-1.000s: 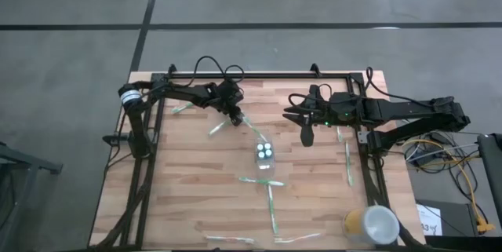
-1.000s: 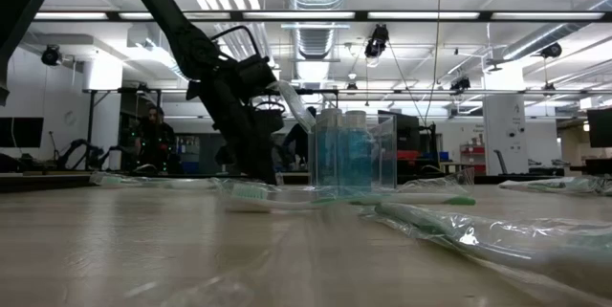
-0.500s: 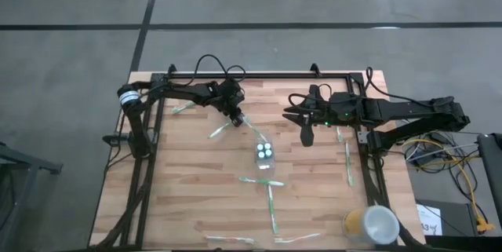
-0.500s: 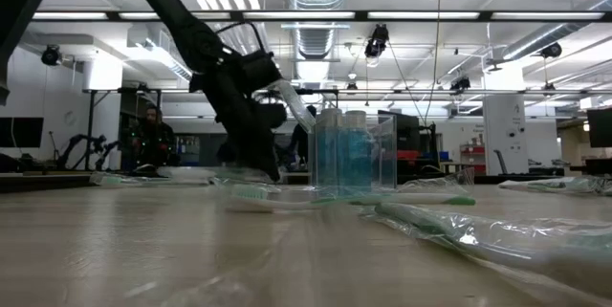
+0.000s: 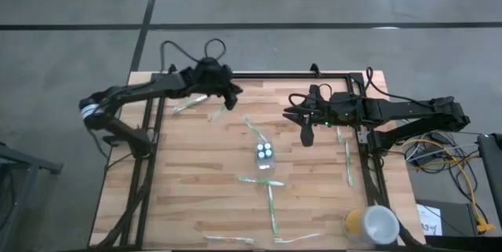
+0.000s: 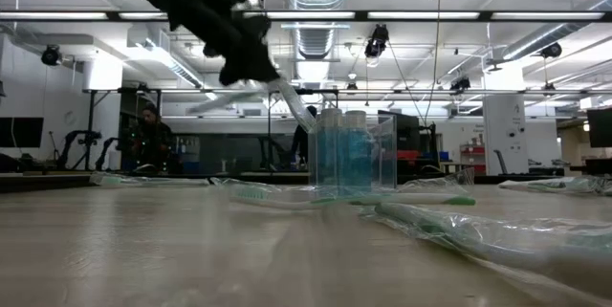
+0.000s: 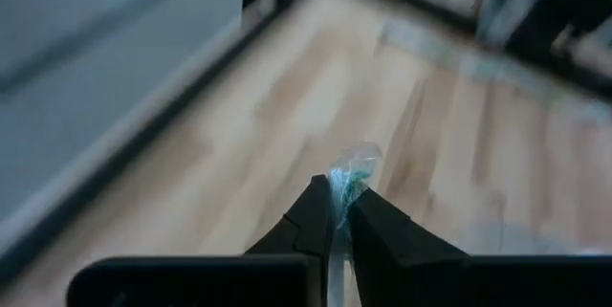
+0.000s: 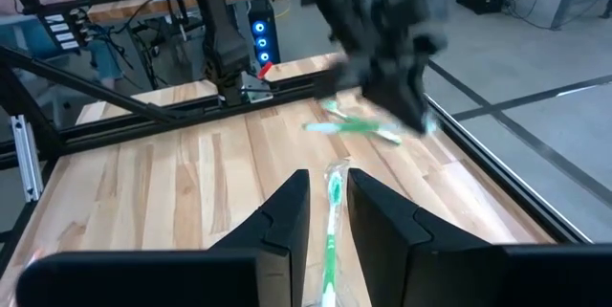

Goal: Pick & Place toothbrushing station
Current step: Put the white green toothbrush into the back side of the transparent organizer

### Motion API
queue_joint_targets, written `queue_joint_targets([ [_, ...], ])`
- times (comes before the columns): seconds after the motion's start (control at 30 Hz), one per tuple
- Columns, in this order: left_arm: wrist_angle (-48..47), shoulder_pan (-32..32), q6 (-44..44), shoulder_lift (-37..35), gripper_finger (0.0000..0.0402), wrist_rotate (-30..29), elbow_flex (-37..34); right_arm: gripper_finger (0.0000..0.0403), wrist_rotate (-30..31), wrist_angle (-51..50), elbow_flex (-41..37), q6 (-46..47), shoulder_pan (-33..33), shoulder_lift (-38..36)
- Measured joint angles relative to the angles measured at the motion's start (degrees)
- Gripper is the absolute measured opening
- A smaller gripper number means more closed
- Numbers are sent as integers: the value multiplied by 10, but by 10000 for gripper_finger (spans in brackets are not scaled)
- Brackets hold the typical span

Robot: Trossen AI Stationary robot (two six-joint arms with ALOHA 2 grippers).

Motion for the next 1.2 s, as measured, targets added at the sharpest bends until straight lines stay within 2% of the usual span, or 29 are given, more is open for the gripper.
queue_joint_targets([
  [0.13, 96, -5, -1, -53, 21, -1, -34, 68, 0, 0, 0, 0, 0, 0],
  [0.33, 313, -13, -55, -99, 26, 35, -138, 68, 0, 0, 0, 0, 0, 0],
  [0.6, 734, -30, -93, -95, 29, 80, -313, 68, 0, 0, 0, 0, 0, 0],
  [0.73, 882, -52, -74, -82, 27, 80, -370, 68, 0, 0, 0, 0, 0, 0],
  [0.8, 915, -62, -69, -80, 26, 80, -381, 68, 0, 0, 0, 0, 0, 0],
  [1.0, 918, -83, -68, -80, 31, 76, -378, 68, 0, 0, 0, 0, 0, 0],
  [1.2, 871, -109, -50, -79, 27, 76, -356, 68, 0, 0, 0, 0, 0, 0],
])
